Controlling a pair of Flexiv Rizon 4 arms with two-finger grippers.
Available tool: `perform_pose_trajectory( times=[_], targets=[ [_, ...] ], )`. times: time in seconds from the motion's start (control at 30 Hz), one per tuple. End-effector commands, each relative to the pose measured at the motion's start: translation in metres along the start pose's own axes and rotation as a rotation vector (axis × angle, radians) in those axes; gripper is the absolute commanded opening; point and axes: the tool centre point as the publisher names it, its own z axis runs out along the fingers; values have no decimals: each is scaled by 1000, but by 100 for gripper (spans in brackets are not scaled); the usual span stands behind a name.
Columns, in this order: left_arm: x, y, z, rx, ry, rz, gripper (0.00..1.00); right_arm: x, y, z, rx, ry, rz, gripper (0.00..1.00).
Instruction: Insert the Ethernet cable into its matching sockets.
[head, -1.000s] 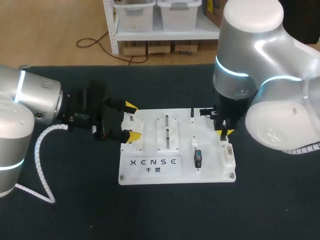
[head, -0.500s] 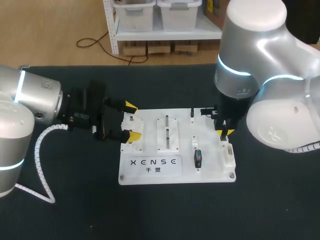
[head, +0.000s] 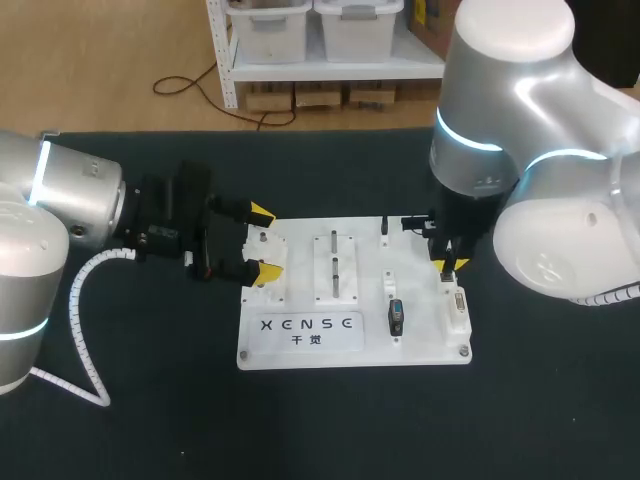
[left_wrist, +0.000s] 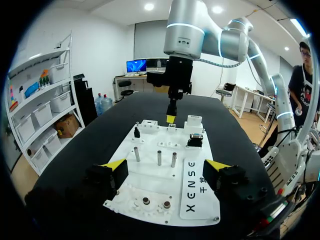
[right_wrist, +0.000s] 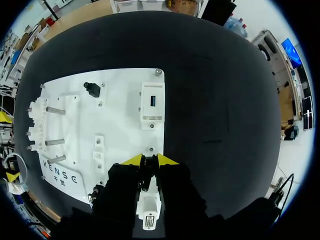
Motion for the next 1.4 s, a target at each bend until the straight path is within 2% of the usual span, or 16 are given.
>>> perform_pose_trajectory(
  times=[0.03,0.27,0.57,0.6,0.63,1.4],
  targets=[
    [2,-1,0,-3,-7,3,100,0,-1,7,-1,0,0,0],
    [2,-1,0,-3,-7,3,100,9,3,25,-7,44,6,0],
    [2,-1,0,-3,-7,3,100,9,6,26,-11,38,9,0],
    [2,-1,0,-3,-7,3,100,9,6,24,-6,31,12,38],
    [2,-1,0,-3,-7,3,100,9,6,24,-6,31,12,100],
    [2,-1,0,-3,-7,3,100,9,6,24,-6,31,12,100]
  ],
)
